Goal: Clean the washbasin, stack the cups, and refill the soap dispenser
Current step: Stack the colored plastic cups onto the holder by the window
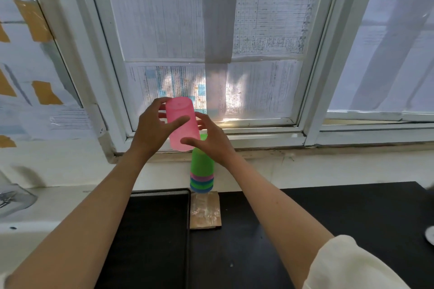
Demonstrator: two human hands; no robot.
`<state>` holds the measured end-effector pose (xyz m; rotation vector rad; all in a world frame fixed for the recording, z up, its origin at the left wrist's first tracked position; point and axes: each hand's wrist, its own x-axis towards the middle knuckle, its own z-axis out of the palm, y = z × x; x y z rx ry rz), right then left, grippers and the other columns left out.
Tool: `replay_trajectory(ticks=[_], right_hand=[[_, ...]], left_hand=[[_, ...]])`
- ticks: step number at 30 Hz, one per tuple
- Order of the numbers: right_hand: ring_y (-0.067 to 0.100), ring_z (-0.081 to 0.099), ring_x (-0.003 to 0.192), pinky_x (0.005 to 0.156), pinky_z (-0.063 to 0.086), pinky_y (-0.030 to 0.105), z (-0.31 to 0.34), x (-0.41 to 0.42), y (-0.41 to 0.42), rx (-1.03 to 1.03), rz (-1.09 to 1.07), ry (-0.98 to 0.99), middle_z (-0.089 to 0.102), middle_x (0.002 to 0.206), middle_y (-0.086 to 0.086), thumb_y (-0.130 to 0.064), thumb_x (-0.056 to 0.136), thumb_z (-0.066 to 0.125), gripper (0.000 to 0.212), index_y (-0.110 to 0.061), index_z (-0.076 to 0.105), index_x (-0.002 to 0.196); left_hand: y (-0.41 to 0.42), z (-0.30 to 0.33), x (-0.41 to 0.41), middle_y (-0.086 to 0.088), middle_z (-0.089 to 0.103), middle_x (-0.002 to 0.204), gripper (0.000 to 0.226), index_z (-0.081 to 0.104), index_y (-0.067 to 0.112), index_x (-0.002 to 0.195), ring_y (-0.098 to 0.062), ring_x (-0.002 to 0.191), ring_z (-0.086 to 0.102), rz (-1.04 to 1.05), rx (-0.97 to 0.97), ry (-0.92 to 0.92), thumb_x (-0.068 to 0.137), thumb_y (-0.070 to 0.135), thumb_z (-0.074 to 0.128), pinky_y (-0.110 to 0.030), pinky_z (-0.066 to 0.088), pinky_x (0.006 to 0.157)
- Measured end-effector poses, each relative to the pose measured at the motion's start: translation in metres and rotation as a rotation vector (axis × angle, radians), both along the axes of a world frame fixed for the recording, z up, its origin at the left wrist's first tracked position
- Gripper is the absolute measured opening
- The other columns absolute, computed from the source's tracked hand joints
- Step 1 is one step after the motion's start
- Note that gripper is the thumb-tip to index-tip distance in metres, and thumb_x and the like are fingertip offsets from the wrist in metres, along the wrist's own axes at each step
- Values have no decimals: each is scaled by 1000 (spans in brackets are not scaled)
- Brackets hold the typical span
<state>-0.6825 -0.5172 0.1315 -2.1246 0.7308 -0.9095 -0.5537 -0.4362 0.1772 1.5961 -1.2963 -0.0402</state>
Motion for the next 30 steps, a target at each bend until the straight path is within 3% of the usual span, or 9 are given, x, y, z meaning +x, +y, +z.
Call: replay_trajectory(ticks=[6,10,13,18,22,25,27,30], right_hand=[[15,55,96,87,52,38,4,-8,-1,48,-69,-109,57,122,9,-33,74,76,75,-17,34,134],[15,55,96,81,49,29,3,-17,-6,14,-124,-176,57,124,12,-31,75,76,75,-15,34,135],[14,54,99,84,50,31,3,-21,-10,-7,-148,-169,55,127,10,-32,74,76,76,-15,34,136],[22,55,111,92,49,34,-1,-23,-18,37,-151,-171,52,132,10,-29,76,75,77,-16,34,139],[25,54,115,93,49,39,-12,-21,-25,152,-131,-139,51,133,11,-26,77,74,78,-17,31,141],[29,52,118,93,47,36,-22,-20,-29,224,-108,-68,49,134,14,-23,79,73,79,-16,27,142],[30,49,122,91,42,32,-29,-20,-30,252,-94,-2,47,137,14,-21,81,71,80,-16,22,143],[31,44,128,97,40,36,-38,-19,-31,253,-118,23,43,141,14,-20,82,70,85,-17,16,147]], left_hand=[[-8,0,-15,-10,47,137,67,35,15,137,-16,111,48,-134,26,128,81,33,67,-29,41,89],[-10,-20,-17,-7,38,145,68,31,17,140,-22,128,40,-188,137,238,83,42,59,-33,35,97],[-9,-34,-21,-1,40,144,68,33,23,141,-18,128,40,-309,199,309,80,49,49,-33,33,99],[-16,-36,-29,8,42,140,64,30,28,142,-9,123,42,-435,211,359,80,40,40,-14,33,87],[-22,-41,-31,10,47,127,55,35,36,131,0,108,46,-440,239,406,76,33,37,-11,33,80],[-26,-53,-31,8,47,127,61,33,29,139,-3,105,47,-425,284,446,78,30,40,-12,32,77],[-28,-64,-30,4,46,132,58,30,25,143,-4,107,48,-420,329,454,87,22,43,-14,34,81],[-27,-76,-26,-1,37,146,70,23,25,146,-16,127,37,-376,392,453,78,27,42,-26,29,98]])
